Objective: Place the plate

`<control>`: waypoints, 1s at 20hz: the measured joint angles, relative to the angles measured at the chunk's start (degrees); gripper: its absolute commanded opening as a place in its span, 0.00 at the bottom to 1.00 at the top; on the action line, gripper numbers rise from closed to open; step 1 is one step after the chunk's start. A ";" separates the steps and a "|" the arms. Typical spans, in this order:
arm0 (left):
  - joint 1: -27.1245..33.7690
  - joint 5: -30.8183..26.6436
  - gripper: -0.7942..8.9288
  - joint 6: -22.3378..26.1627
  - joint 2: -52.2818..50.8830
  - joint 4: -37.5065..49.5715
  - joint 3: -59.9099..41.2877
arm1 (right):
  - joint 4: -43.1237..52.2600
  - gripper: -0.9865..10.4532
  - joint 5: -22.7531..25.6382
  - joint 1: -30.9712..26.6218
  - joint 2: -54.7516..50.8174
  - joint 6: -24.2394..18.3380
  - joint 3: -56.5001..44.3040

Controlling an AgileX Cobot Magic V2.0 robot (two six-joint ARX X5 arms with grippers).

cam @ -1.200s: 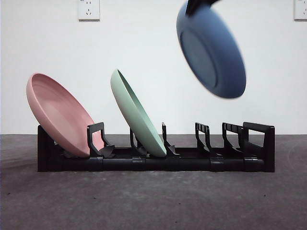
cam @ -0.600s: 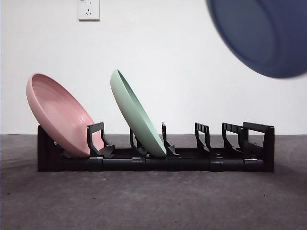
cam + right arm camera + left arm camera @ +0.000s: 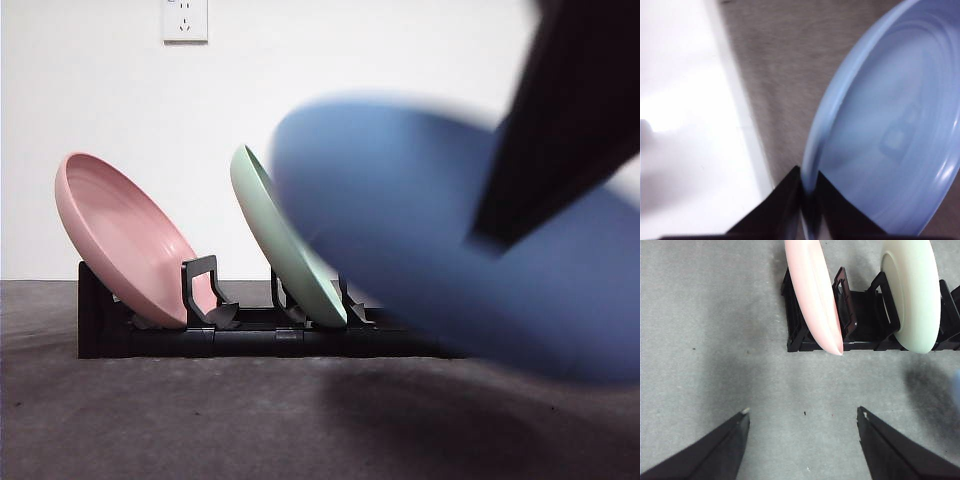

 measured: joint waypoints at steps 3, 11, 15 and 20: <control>0.00 0.00 0.44 0.00 0.00 -0.07 0.00 | 5.97 0.10 -0.11 -0.02 6.91 -1.64 0.02; 0.00 0.00 0.44 0.00 0.00 -0.17 0.00 | 15.39 0.10 -0.11 -2.86 18.10 -7.06 1.97; 0.00 0.00 0.44 0.00 0.00 -0.22 0.00 | 16.15 0.10 -1.77 -5.73 22.40 -8.87 2.14; 0.00 0.00 0.44 0.00 0.00 -0.24 0.00 | 16.87 0.14 -5.70 -6.78 25.31 -9.90 2.36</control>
